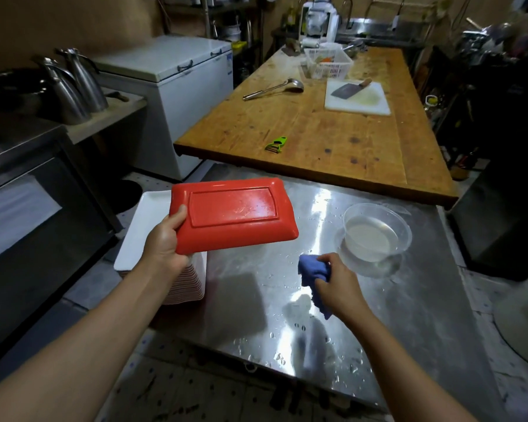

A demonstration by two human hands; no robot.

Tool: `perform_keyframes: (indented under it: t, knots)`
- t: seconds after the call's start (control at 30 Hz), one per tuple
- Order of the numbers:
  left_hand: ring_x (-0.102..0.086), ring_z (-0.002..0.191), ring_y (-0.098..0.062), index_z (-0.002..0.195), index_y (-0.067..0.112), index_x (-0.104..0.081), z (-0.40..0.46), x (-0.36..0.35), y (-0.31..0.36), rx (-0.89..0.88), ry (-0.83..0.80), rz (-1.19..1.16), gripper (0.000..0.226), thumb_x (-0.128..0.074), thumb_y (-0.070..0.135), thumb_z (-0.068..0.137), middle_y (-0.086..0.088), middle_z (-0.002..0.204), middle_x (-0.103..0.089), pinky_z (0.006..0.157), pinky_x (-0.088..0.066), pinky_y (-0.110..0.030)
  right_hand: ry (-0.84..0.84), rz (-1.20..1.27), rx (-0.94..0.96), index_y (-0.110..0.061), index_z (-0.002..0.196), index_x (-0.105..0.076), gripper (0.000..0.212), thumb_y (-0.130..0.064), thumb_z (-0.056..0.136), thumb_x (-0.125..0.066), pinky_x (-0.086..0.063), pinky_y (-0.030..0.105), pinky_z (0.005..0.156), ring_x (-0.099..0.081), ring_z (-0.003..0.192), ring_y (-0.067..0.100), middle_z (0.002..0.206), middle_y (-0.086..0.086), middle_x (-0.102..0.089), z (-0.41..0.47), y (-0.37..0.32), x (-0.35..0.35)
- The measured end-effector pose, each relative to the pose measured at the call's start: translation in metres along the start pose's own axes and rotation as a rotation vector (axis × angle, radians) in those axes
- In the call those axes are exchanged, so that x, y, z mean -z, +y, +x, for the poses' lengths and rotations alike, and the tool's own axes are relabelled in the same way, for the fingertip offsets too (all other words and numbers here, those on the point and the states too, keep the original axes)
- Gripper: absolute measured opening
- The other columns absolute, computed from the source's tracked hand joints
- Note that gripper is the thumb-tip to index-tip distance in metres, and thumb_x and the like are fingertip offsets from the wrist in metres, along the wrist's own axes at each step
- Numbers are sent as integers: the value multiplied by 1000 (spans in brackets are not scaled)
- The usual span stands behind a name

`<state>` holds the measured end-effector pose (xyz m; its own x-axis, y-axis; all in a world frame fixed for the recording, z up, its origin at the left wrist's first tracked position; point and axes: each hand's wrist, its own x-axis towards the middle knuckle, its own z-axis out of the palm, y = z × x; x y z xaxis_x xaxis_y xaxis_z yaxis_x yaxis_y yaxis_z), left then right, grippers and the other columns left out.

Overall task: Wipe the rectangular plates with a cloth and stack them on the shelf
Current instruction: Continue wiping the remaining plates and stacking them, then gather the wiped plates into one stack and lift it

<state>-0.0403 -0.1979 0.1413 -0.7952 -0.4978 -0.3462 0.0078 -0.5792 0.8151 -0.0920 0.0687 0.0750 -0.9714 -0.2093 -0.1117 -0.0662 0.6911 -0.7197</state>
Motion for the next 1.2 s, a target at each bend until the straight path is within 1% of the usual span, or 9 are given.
perform_keyframes:
  t: [0.13, 0.23, 0.33, 0.5, 0.7, 0.83, 0.97, 1.1, 1.2]
  knots:
    - [-69, 62, -12, 98, 19, -61, -5, 0, -4, -10, 10, 51, 14, -48, 26, 96, 3, 70, -72, 52, -54, -24, -183, -55, -55, -18, 111, -46, 35, -7, 78, -46, -54, 36, 70, -64, 77, 28, 95, 13, -65, 4, 9, -25]
    - [-67, 79, -18, 114, 16, -59, -8, 1, -6, -27, 18, 58, 23, -50, 25, 96, -4, 90, -69, 69, -54, -35, -362, -198, -10, -17, 131, -40, 44, -8, 89, -47, -47, 36, 87, -58, 103, 33, 120, 18, -58, 7, 12, -35]
    - [-66, 84, -21, 115, 16, -59, -14, 3, -4, -52, 30, 77, 23, -50, 23, 95, -6, 96, -68, 78, -52, -38, -484, -312, 16, -19, 144, -28, 59, -7, 90, -50, -41, 33, 95, -51, 119, 33, 136, 16, -49, 12, 9, -35]
    - [-67, 87, -22, 121, 13, -57, -18, 9, 0, -95, 33, 79, 28, -51, 22, 95, -9, 101, -69, 84, -52, -41, -310, -225, 72, -17, 141, -36, 59, -2, 86, -50, -36, 20, 85, -48, 121, 25, 141, 11, -42, 22, -12, -16]
    - [-69, 81, -20, 102, 19, -64, -34, 13, 13, -211, 72, 79, 14, -53, 19, 94, -3, 87, -72, 77, -54, -39, -199, -68, 165, -17, 136, -43, 49, -10, 89, -55, -41, 25, 80, -54, 107, 21, 135, 11, -47, 26, -55, 10]
    - [-69, 76, -13, 100, 20, -61, -53, 12, 33, -410, 54, 120, 14, -50, 13, 95, 3, 80, -72, 68, -57, -28, -160, 56, 208, -14, 133, -47, 42, -12, 92, -55, -44, 28, 78, -56, 109, 22, 131, 11, -52, 24, -92, 11]
    - [-66, 83, -15, 95, 27, -62, -70, 21, 57, -657, 73, 378, 16, -56, 12, 93, 0, 89, -68, 80, -55, -31, -142, 124, 269, -14, 129, -50, 38, -17, 92, -57, -50, 35, 84, -56, 101, 18, 125, 8, -56, 22, -128, 1]
    - [-59, 67, 4, 100, 13, -63, -73, 40, 76, -949, 160, 882, 11, -61, 12, 89, 6, 79, -62, 65, -45, -6, -156, 170, 297, -13, 126, -52, 36, -20, 92, -57, -51, 37, 84, -58, 100, 20, 118, 8, -58, 19, -157, -17]
    - [-49, 62, -1, 93, 6, -62, -65, 63, 77, -1117, 110, 1195, 21, -62, 26, 87, 5, 75, -54, 57, -40, -10, -180, 197, 298, -13, 125, -53, 32, -23, 94, -52, -51, 41, 87, -60, 99, 22, 115, 9, -60, 17, -172, -34]
